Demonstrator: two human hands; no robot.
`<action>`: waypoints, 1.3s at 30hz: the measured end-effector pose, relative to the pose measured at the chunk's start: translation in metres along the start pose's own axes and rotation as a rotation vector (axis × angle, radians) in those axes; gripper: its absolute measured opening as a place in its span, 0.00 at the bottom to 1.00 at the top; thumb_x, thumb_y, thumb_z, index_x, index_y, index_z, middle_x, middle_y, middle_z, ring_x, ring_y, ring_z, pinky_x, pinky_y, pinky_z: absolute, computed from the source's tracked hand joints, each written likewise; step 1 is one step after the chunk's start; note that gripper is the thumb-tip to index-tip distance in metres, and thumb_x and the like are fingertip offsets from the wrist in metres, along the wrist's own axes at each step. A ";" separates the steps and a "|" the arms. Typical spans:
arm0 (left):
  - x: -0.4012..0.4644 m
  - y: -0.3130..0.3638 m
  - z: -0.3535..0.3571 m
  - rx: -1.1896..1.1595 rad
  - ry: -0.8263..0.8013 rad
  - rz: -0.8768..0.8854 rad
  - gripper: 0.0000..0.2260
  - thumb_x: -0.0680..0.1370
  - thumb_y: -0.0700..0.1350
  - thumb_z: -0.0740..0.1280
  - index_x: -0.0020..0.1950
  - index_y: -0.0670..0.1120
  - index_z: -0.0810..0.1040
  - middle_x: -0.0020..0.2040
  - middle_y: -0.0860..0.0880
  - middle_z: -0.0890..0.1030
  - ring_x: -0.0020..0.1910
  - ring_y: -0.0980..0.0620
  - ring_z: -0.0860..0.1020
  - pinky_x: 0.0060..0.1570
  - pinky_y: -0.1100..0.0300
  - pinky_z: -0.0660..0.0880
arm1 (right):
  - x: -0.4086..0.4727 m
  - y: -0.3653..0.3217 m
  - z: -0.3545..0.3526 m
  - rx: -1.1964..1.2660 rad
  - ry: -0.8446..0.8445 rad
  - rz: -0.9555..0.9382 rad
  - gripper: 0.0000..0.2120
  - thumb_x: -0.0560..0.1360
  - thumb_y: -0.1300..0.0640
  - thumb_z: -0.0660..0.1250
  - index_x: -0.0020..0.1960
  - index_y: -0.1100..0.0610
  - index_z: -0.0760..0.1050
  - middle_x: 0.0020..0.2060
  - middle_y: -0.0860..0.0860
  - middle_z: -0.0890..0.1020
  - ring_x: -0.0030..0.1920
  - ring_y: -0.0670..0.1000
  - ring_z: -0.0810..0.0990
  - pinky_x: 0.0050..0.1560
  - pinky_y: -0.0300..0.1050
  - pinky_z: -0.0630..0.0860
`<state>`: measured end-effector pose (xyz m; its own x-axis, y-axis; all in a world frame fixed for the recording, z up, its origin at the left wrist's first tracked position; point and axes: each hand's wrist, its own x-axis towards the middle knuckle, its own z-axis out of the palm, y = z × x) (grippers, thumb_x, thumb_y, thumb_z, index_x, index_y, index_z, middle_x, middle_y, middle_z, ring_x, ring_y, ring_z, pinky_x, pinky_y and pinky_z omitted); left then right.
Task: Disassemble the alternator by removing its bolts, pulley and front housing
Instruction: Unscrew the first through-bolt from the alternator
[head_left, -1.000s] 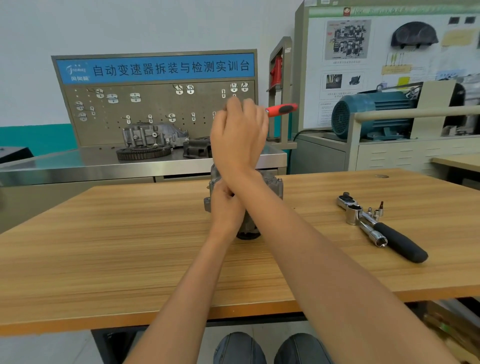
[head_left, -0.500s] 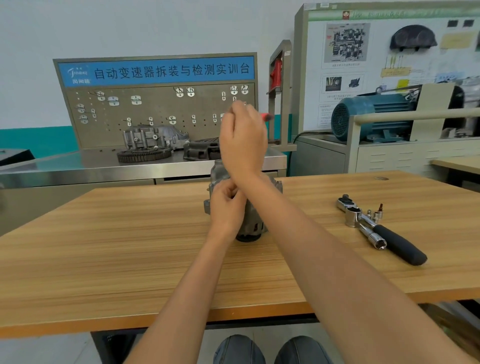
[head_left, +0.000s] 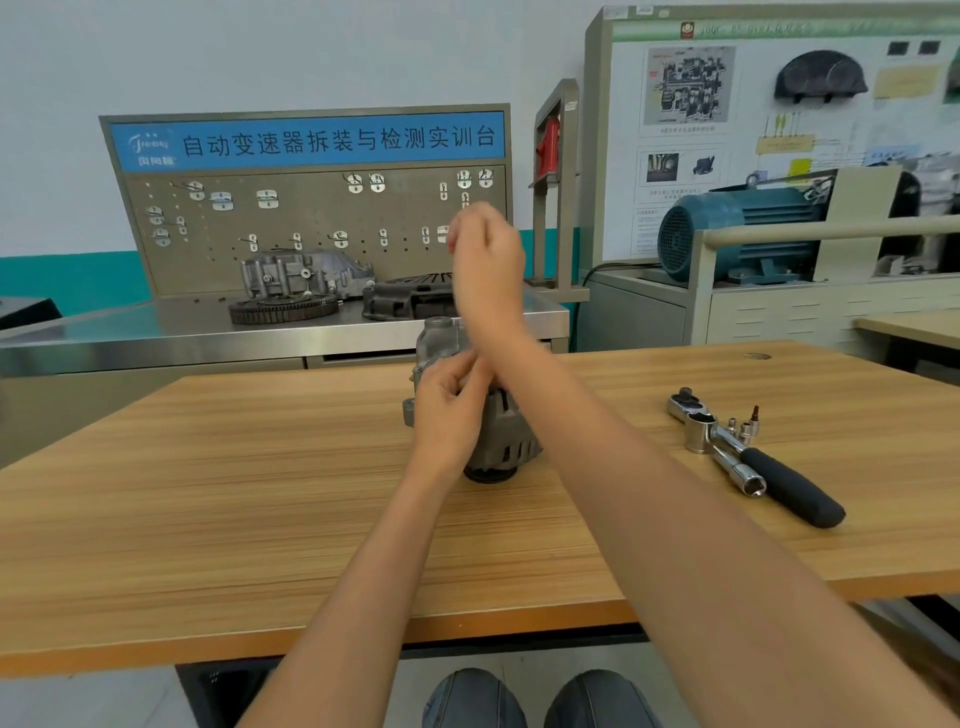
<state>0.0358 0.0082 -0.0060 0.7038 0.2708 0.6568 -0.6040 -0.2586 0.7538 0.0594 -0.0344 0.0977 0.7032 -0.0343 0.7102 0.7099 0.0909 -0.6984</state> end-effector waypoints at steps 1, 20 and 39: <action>0.000 -0.001 0.000 -0.002 0.018 -0.024 0.26 0.79 0.37 0.62 0.25 0.59 0.76 0.23 0.59 0.72 0.29 0.62 0.67 0.33 0.63 0.63 | -0.007 0.006 0.002 -0.226 0.104 -0.176 0.12 0.78 0.64 0.55 0.36 0.58 0.69 0.32 0.50 0.70 0.36 0.48 0.68 0.40 0.35 0.67; 0.000 -0.003 0.001 -0.003 0.014 -0.030 0.23 0.79 0.39 0.62 0.26 0.59 0.75 0.25 0.56 0.72 0.28 0.61 0.69 0.30 0.66 0.64 | -0.001 0.003 0.007 -0.222 0.165 -0.202 0.17 0.77 0.63 0.55 0.31 0.55 0.63 0.28 0.48 0.66 0.33 0.48 0.66 0.36 0.44 0.66; -0.001 0.000 0.000 -0.057 -0.001 -0.049 0.11 0.80 0.44 0.63 0.39 0.51 0.80 0.35 0.50 0.79 0.36 0.58 0.74 0.38 0.64 0.70 | 0.004 -0.013 0.006 0.175 -0.180 0.132 0.17 0.74 0.68 0.53 0.28 0.57 0.64 0.25 0.50 0.70 0.34 0.50 0.70 0.33 0.43 0.69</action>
<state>0.0353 0.0077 -0.0067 0.7333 0.2807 0.6192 -0.5892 -0.1921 0.7848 0.0529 -0.0297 0.1100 0.7595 0.1651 0.6292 0.5838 0.2537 -0.7712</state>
